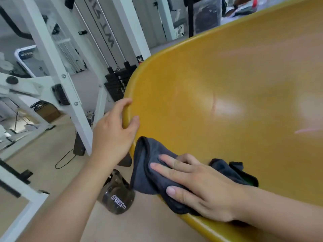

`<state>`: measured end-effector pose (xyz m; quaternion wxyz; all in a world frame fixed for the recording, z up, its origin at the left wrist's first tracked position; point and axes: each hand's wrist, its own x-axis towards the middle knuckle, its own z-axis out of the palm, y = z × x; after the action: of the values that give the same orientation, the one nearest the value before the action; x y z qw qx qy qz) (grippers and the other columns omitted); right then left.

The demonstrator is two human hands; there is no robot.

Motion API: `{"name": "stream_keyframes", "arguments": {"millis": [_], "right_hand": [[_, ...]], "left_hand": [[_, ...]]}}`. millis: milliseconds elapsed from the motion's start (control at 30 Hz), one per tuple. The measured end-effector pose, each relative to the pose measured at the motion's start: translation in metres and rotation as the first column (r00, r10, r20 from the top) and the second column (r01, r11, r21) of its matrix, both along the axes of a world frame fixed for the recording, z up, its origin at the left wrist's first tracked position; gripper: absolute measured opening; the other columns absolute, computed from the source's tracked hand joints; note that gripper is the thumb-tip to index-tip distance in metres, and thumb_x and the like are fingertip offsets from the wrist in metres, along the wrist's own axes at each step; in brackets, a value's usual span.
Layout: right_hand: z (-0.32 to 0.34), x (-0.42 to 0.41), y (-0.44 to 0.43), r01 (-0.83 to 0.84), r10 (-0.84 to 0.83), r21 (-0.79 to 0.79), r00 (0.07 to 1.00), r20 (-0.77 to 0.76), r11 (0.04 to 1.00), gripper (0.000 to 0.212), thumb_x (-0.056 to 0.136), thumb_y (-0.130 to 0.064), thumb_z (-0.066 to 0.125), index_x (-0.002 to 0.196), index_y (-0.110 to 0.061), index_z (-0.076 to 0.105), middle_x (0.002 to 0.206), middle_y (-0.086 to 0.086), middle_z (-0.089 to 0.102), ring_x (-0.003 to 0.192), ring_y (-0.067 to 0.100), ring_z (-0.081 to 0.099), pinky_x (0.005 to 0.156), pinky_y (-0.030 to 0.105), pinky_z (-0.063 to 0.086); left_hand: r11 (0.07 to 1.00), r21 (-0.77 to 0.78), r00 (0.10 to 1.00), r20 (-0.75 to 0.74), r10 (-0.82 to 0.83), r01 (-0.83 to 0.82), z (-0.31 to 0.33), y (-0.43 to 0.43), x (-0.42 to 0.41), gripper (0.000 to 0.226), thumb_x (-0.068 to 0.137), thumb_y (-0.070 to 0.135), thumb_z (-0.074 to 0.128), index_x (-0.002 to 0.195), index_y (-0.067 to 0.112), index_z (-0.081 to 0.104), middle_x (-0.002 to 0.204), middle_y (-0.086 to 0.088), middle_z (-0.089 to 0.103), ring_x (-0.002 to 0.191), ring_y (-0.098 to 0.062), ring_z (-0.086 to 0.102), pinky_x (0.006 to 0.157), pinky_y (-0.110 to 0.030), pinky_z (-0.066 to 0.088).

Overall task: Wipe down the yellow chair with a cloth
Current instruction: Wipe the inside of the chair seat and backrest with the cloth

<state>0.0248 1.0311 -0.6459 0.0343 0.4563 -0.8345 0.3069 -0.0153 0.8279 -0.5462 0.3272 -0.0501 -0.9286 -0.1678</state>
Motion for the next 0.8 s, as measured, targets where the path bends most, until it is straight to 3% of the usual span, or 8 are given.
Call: {"name": "stream_keyframes", "arguments": {"millis": [200,267,300,367,400,567,667,800], "right_hand": [[-0.012,-0.078,-0.054,0.274,-0.283,-0.165,0.958,-0.036,0.948,0.053,0.096,-0.061,0.009,0.147,-0.050,0.006,0.159,-0.016,0.010,0.135,0.016,0.020,0.112,0.029,0.021],[-0.011,-0.124,-0.059,0.542,-0.547,-0.174,0.837,0.022,0.822,0.056,0.097,-0.058,0.011,0.151,-0.042,0.009,0.160,-0.011,0.011,0.137,0.023,0.020,0.111,0.032,0.022],[-0.006,-0.144,-0.061,0.694,-0.685,-0.159,0.719,0.115,0.702,0.057,0.099,-0.054,0.013,0.153,-0.037,0.010,0.161,-0.007,0.011,0.139,0.027,0.019,0.110,0.034,0.023],[0.002,-0.163,-0.068,0.839,-0.802,-0.093,0.541,0.253,0.536,0.055,0.102,-0.047,0.018,0.154,-0.031,0.010,0.162,-0.004,0.009,0.139,0.030,0.018,0.106,0.038,0.028],[0.002,-0.156,-0.071,0.834,-0.799,-0.087,0.548,0.249,0.545,0.054,0.102,-0.044,0.021,0.154,-0.031,0.011,0.162,-0.006,0.009,0.138,0.028,0.018,0.104,0.038,0.030],[0.007,-0.046,-0.070,0.498,-0.496,0.005,0.862,0.107,0.867,0.050,0.098,-0.054,0.029,0.142,-0.060,0.008,0.150,-0.037,0.000,0.118,0.003,0.024,0.099,0.024,0.034],[0.017,-0.047,-0.073,0.494,-0.495,0.080,0.869,-0.007,0.866,0.051,0.095,-0.062,0.020,0.139,-0.064,-0.006,0.151,-0.033,0.002,0.117,0.010,0.028,0.100,0.024,0.032],[0.017,-0.109,-0.096,0.611,-0.620,-0.143,0.784,-0.030,0.779,0.055,0.092,-0.067,0.012,0.142,-0.059,-0.009,0.161,-0.013,0.004,0.125,0.019,0.026,0.104,0.033,0.030]], "left_hand": [[0.935,0.317,0.987,-0.024,-0.158,0.158,-0.015,-0.026,-0.033,0.031,0.081,0.026,0.068,0.106,0.034,0.051,0.055,0.006,0.030,0.048,-0.010,0.033,0.052,-0.033,0.034],[0.922,0.323,0.975,-0.006,-0.223,0.213,-0.018,-0.032,-0.040,0.029,0.082,0.022,0.067,0.103,0.034,0.052,0.056,0.006,0.030,0.049,-0.009,0.032,0.051,-0.033,0.034],[0.926,0.297,0.969,0.008,-0.246,0.233,-0.019,-0.036,-0.043,0.028,0.082,0.022,0.067,0.102,0.034,0.052,0.057,0.006,0.030,0.049,-0.010,0.032,0.051,-0.033,0.034],[0.942,0.231,0.966,0.030,-0.258,0.244,-0.014,-0.044,-0.052,0.029,0.081,0.024,0.066,0.102,0.034,0.048,0.059,0.005,0.034,0.050,-0.011,0.035,0.050,-0.029,0.035],[0.949,0.201,0.966,0.044,-0.256,0.242,-0.009,-0.047,-0.060,0.032,0.081,0.028,0.065,0.105,0.034,0.045,0.060,0.006,0.037,0.051,-0.011,0.038,0.050,-0.028,0.036],[0.976,0.130,0.965,0.170,-0.198,0.177,0.006,-0.043,-0.094,0.059,0.086,0.047,0.056,0.134,0.040,0.021,0.095,0.009,0.053,0.081,-0.022,0.058,0.071,-0.041,0.050],[0.984,0.047,0.975,0.135,-0.174,0.169,0.005,-0.042,-0.093,0.067,0.089,0.047,0.051,0.145,0.038,0.015,0.108,0.008,0.056,0.091,-0.025,0.059,0.077,-0.042,0.049],[0.982,0.039,0.975,0.118,-0.191,0.187,0.002,-0.048,-0.079,0.071,0.090,0.048,0.048,0.149,0.039,0.009,0.130,0.006,0.055,0.107,-0.022,0.057,0.086,-0.040,0.048]]}}
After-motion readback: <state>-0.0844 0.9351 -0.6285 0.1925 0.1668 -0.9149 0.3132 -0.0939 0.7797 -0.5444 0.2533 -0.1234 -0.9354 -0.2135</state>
